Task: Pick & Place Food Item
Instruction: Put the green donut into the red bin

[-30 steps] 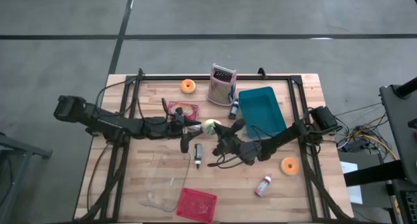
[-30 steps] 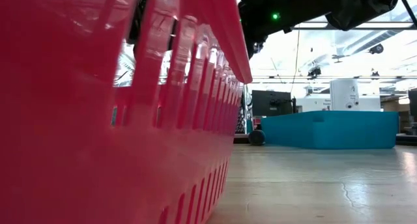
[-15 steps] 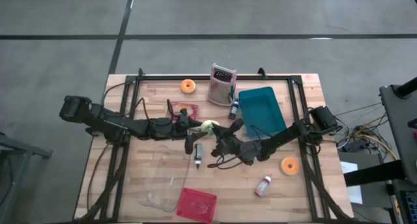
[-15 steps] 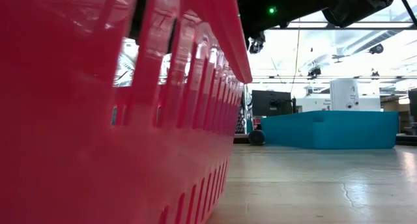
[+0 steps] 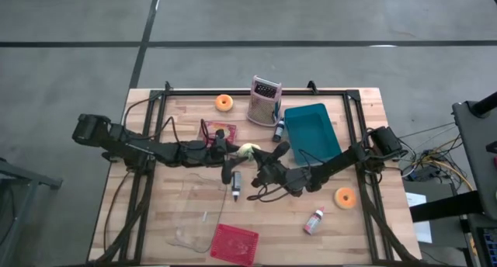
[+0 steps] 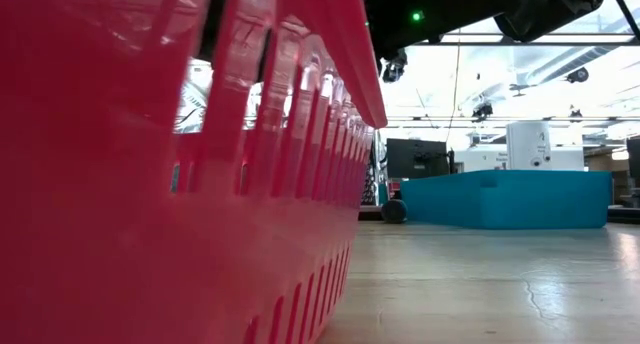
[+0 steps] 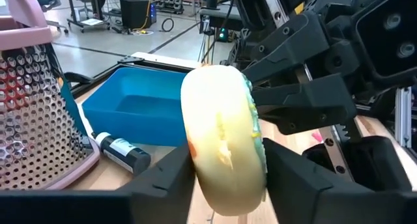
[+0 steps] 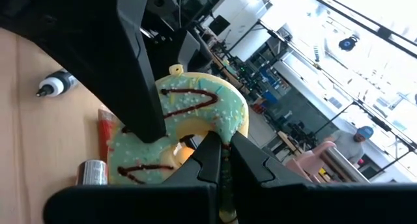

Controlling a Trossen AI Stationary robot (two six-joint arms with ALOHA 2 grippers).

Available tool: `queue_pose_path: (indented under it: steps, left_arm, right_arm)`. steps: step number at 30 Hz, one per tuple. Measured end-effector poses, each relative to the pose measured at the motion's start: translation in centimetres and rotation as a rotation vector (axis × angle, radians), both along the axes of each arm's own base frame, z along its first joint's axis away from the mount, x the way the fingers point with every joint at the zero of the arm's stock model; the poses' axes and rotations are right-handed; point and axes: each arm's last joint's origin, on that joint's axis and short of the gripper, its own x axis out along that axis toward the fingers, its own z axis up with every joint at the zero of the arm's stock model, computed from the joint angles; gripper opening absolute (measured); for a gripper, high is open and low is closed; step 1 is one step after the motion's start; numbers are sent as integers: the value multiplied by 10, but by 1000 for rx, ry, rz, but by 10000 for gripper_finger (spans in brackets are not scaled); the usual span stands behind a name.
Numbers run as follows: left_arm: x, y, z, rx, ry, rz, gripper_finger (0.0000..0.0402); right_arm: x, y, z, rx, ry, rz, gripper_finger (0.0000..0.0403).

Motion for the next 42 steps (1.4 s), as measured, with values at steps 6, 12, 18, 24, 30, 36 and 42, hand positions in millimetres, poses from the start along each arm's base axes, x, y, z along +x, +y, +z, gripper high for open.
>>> queue_pose_path:
  steps: [6, 12, 18, 24, 30, 36, 42]
  left_arm:
    - [0, 0, 0, 41, 7, -8, 48]
    - [0, 0, 1, 54, 7, -12, 15]
    - [-1, -1, -1, 49, 11, -39, 9]
    - [-1, -2, -1, 46, 14, -72, 9]
    - [-1, -3, -1, 41, 18, -95, 9]
    - [-3, -2, -3, 56, 57, -92, 9]
    - [-7, -5, 2, 7, 61, -193, 9]
  right_arm:
    - [0, 0, 0, 4, -4, 16, 8]
    - [0, 0, 0, 9, -8, 21, 8]
    - [-1, 5, 1, -14, 11, 35, 24]
    - [-7, 17, 10, -29, 7, 69, 66]
    - [-17, 26, 27, -29, -15, 69, 134]
    - [-30, 32, 48, -11, -41, -9, 202]
    - [-45, 42, 62, -20, -26, -44, 231]
